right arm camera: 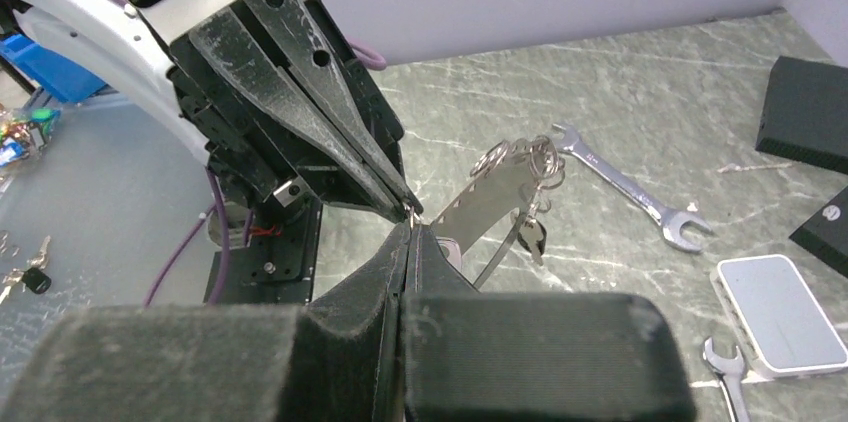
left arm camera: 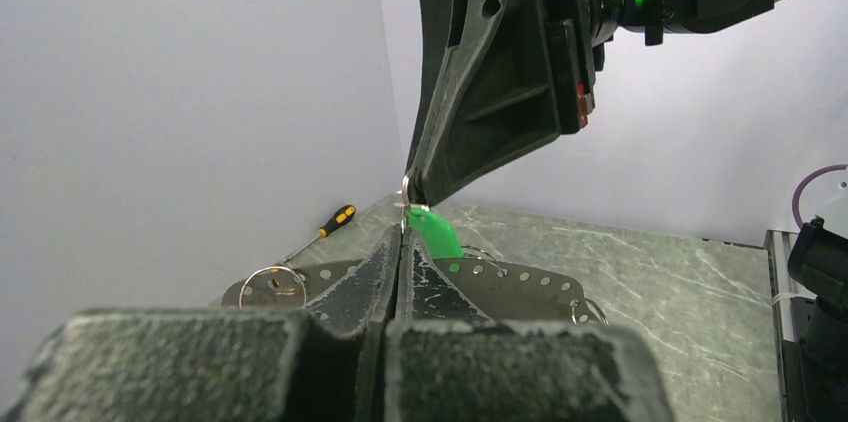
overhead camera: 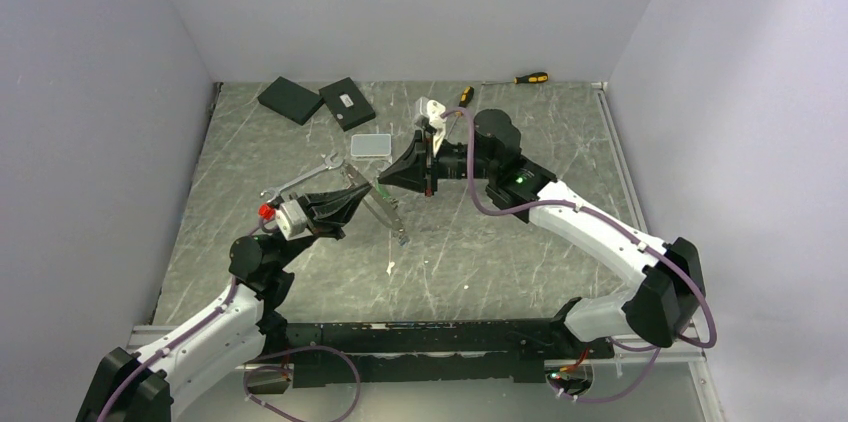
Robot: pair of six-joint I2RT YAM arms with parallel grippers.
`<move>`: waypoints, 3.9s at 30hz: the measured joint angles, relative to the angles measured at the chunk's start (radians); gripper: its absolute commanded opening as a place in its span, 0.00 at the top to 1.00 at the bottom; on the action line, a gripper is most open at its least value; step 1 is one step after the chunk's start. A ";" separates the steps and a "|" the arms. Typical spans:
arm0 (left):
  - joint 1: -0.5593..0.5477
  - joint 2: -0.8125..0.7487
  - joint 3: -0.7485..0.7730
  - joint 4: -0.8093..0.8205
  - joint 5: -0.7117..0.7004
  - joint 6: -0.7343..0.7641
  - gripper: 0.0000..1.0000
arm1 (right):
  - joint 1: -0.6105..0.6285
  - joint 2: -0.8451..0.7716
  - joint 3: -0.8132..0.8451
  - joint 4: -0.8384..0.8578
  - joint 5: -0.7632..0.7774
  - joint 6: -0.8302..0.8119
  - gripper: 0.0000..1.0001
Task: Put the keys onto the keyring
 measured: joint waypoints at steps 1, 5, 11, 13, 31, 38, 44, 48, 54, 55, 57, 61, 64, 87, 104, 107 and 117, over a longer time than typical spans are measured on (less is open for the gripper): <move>0.000 0.000 0.000 0.000 0.000 0.000 1.00 | 0.000 0.000 -0.006 0.000 0.002 0.000 1.00; 0.000 0.001 0.000 0.000 0.000 -0.005 1.00 | -0.004 0.000 -0.027 0.000 0.004 0.001 1.00; 0.000 0.001 0.000 0.000 0.000 -0.006 1.00 | -0.010 0.001 -0.039 0.000 0.005 0.001 1.00; 0.000 0.001 0.000 0.000 0.000 -0.006 1.00 | -0.010 0.001 -0.038 0.000 0.005 0.001 1.00; 0.000 0.002 0.000 0.005 0.011 -0.011 1.00 | -0.040 0.002 -0.048 0.024 -0.017 0.028 1.00; 0.000 0.007 0.000 0.027 0.029 -0.018 1.00 | -0.050 0.006 -0.048 0.023 -0.003 0.029 1.00; 0.000 0.007 0.000 0.027 0.034 -0.019 1.00 | -0.050 0.008 -0.048 0.021 0.004 0.029 1.00; 0.000 0.007 0.000 0.028 0.034 -0.021 1.00 | -0.050 0.005 -0.053 0.015 0.017 0.010 1.00; 0.000 0.007 0.000 0.046 0.035 -0.022 1.00 | -0.050 -0.037 -0.131 0.023 0.093 -0.075 1.00; 0.000 0.007 -0.001 0.050 0.037 -0.023 1.00 | -0.050 -0.049 -0.159 0.032 0.104 -0.090 1.00; 0.000 0.010 -0.004 0.072 0.046 -0.026 1.00 | -0.050 -0.063 -0.205 0.049 0.123 -0.113 1.00; 0.000 0.051 -0.012 0.179 0.103 -0.054 1.00 | -0.050 -0.079 -0.267 0.074 0.147 -0.140 1.00; 0.000 0.107 -0.010 0.268 0.181 -0.083 1.00 | -0.050 -0.123 -0.307 0.107 0.148 -0.154 1.00; 0.006 0.243 0.163 0.318 0.484 -0.119 1.00 | -0.045 -0.428 -0.339 0.005 0.012 -0.170 1.00; -0.024 0.313 0.173 0.337 0.299 -0.127 1.00 | -0.021 -0.343 -0.282 0.021 -0.034 -0.112 1.00; -0.047 0.311 0.159 0.338 0.231 -0.128 1.00 | -0.018 -0.323 -0.282 0.048 -0.014 -0.081 1.00; -0.082 0.282 0.124 0.341 0.110 -0.129 1.00 | -0.017 -0.277 -0.239 0.141 0.038 -0.003 1.00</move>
